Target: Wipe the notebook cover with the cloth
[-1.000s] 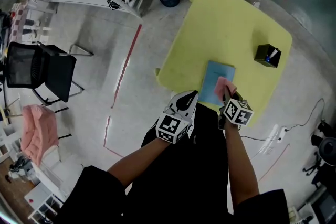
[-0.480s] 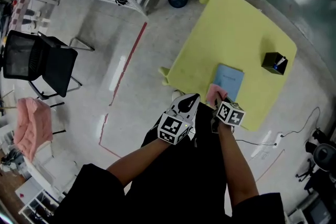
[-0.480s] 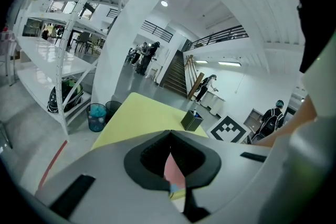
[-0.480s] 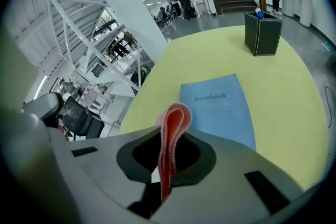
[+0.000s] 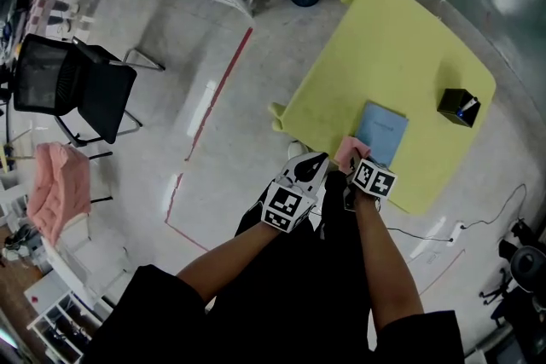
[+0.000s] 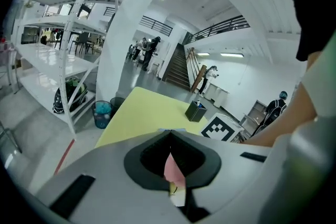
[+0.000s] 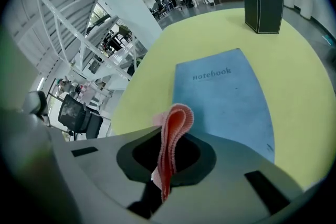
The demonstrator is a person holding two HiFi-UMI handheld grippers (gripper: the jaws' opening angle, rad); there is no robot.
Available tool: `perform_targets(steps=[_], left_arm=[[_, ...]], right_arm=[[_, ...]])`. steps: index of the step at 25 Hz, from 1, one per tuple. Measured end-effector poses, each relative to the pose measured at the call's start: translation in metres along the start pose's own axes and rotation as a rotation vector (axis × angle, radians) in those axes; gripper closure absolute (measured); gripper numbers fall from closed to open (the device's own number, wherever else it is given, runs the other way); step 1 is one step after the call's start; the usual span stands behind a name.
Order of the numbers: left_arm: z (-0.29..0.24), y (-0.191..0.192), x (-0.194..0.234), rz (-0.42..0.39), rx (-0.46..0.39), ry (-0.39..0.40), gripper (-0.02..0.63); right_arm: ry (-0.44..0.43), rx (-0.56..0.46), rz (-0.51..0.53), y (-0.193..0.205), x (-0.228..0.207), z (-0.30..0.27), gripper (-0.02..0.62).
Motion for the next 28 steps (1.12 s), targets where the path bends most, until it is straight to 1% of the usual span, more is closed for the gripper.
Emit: perform_targets(steps=[3, 7, 13, 21, 23, 28], left_arm=[[0.0, 0.004, -0.008, -0.012, 0.011, 0.012, 0.598], [-0.001, 0.008, -0.017, -0.01, 0.036, 0.007, 0.598], [-0.009, 0.018, -0.033, -0.017, 0.06, 0.029, 0.598], [-0.024, 0.01, -0.041, -0.047, 0.059, 0.064, 0.598], [-0.025, 0.007, -0.042, -0.052, 0.06, 0.066, 0.598], [-0.03, 0.007, -0.045, -0.046, 0.061, 0.065, 0.598]], right_arm=[[0.018, 0.011, -0.016, 0.005, -0.015, -0.002, 0.558], [-0.011, 0.012, 0.002, 0.007, -0.019, -0.005, 0.558], [-0.037, 0.002, 0.011, 0.007, -0.023, -0.003, 0.559], [-0.048, 0.002, 0.0, 0.01, -0.035, -0.001, 0.56], [-0.057, 0.006, -0.005, 0.013, -0.038, -0.003, 0.56], [-0.045, 0.006, -0.004, 0.012, -0.047, 0.001, 0.56]])
Point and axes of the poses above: the fingertips, and each gripper's own axes: z backward along the fingers, x to its left, y out of its underside, the point moved 9 cm from there along z, backward along the fingers, and after that the axes turned 5 degrees about -x, right-handed, at the moved point
